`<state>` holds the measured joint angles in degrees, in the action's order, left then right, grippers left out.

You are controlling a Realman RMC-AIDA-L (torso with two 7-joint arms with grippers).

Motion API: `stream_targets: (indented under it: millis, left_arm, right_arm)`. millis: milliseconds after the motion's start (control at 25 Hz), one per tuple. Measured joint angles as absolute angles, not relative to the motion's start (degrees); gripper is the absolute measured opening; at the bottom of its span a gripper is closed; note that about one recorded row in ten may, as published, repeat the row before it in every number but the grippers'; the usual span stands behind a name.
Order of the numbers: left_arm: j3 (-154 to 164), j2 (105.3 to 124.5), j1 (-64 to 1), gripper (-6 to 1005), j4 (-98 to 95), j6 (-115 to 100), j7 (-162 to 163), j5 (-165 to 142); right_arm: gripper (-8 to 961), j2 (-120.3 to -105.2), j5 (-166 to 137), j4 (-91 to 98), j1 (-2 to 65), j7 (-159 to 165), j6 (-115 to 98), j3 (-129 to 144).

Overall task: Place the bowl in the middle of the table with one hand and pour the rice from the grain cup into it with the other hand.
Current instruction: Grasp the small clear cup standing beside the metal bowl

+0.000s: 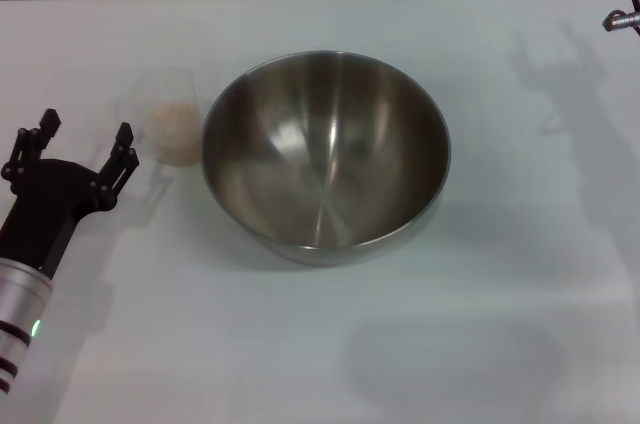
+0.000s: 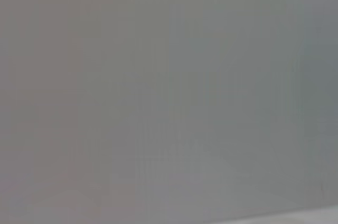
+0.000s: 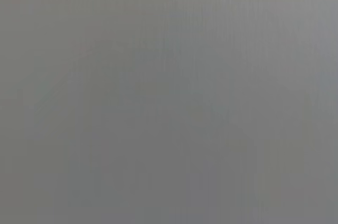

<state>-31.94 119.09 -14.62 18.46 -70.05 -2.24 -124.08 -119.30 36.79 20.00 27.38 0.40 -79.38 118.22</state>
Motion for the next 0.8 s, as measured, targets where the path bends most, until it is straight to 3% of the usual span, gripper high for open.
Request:
stream_targets:
  millis: [800]
  left_arm:
    - [-37.0,119.09,-20.1,837,17.0,-58.6,-3.9,-123.8]
  right_arm:
    - [672,-119.43,36.8,19.4,26.6,0.6,-79.5,118.4]
